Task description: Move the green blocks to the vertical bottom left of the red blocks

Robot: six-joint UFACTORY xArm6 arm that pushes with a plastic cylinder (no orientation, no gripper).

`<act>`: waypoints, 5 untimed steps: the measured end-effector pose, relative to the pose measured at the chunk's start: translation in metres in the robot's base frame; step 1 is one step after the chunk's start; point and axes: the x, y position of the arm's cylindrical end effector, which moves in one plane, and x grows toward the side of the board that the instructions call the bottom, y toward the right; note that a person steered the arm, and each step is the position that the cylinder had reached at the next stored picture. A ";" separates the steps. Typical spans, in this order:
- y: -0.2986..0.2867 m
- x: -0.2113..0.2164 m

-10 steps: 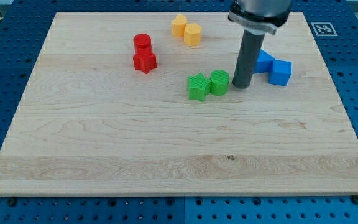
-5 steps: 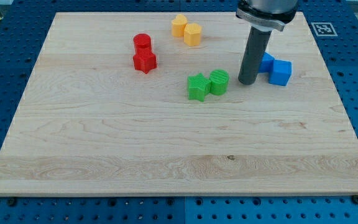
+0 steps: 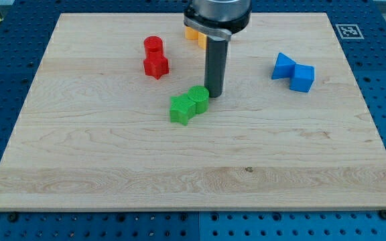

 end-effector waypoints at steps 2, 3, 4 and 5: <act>-0.054 0.019; -0.070 0.034; -0.103 0.050; -0.144 0.058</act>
